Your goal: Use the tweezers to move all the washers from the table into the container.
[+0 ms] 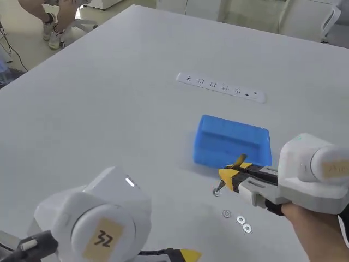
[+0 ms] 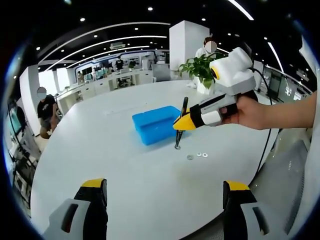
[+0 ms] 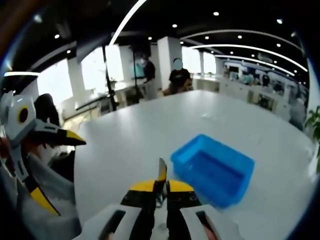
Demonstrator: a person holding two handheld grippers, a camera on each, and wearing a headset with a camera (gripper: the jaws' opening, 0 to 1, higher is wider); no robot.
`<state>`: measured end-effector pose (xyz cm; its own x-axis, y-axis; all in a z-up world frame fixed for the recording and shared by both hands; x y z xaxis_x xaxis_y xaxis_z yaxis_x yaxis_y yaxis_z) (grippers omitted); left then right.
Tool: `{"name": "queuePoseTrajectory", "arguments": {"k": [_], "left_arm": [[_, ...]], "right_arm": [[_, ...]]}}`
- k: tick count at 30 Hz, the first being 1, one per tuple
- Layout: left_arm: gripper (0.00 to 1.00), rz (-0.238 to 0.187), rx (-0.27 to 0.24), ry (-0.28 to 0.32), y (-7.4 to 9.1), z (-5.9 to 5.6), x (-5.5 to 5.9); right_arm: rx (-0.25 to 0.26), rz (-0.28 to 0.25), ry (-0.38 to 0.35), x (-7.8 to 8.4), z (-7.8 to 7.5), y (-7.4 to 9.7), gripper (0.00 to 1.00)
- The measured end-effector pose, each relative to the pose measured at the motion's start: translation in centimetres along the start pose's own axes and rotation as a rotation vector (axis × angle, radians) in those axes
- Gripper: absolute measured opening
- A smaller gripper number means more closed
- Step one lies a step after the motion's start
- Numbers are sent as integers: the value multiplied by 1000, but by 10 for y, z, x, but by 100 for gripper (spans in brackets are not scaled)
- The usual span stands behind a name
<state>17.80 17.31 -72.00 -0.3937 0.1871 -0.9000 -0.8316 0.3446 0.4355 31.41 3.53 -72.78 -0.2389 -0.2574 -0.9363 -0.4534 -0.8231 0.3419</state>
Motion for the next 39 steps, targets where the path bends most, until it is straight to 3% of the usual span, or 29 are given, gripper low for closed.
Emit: {"name": "queuePoseTrajectory", "arguments": {"k": [8, 16, 21, 28, 32, 39], "left_arm": [[99, 8, 0, -3, -1, 2, 1], [98, 11, -6, -1, 1, 3, 3], [97, 9, -11, 2, 1, 4, 4], [97, 12, -10, -1, -1, 8, 2], [97, 14, -12, -12, -2, 10, 1], [96, 27, -31, -11, 1, 16, 3]], "right_arm": [[12, -29, 29, -16, -6, -3, 3], [48, -68, 60, -37, -26, -12, 3], [64, -78, 70, -41, -35, -20, 3], [89, -93, 43, -43, -50, -38, 3], [102, -69, 44, -35, -59, -55, 3], [104, -42, 14, -27, -66, -69, 3]]}}
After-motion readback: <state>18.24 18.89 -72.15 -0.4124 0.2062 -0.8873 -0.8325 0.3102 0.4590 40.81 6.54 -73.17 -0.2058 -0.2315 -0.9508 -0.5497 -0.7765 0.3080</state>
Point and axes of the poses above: the centre of the closed fingertips' face, and the gripper's own axes: y roughly backward along the fingers, z roughly to its left, x roughly out of its underside, the point moved 7 cm from there along y, roughly backward along the fingers, and after that the axes turned 12 degrees about -z, right-handed, at the moved point
